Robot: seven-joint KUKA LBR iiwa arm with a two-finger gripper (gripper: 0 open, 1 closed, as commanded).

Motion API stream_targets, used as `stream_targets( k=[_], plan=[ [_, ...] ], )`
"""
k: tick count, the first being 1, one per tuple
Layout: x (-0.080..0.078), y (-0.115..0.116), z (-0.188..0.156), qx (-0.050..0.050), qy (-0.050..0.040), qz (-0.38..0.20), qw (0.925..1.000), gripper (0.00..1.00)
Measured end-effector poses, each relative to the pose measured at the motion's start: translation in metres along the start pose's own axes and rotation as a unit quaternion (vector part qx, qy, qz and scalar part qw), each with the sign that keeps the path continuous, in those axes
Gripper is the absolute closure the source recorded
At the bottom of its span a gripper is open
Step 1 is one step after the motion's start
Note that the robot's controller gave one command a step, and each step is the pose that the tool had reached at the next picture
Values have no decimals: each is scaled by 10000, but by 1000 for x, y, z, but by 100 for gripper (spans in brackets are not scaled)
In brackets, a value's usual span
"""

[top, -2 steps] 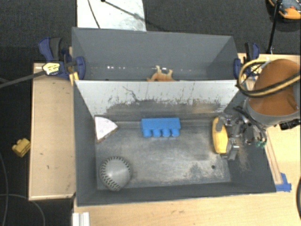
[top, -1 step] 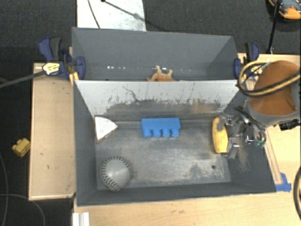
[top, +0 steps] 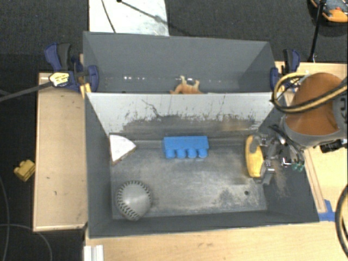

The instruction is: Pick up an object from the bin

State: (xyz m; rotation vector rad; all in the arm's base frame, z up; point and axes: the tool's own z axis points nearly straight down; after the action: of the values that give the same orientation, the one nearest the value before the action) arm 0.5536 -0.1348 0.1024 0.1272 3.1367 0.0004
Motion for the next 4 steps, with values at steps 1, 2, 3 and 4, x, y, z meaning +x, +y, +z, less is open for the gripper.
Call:
stream_targets(
  k=[1,2,3,4],
  plan=[
    [4,-6,6,1,10,-115,9999,0],
    [-2,-6,17,-1,-3,-64,10000,0],
    [-25,-8,14,-7,39,8,10000,0],
    [-26,-11,18,-32,193,433,9989,100]
  ],
)
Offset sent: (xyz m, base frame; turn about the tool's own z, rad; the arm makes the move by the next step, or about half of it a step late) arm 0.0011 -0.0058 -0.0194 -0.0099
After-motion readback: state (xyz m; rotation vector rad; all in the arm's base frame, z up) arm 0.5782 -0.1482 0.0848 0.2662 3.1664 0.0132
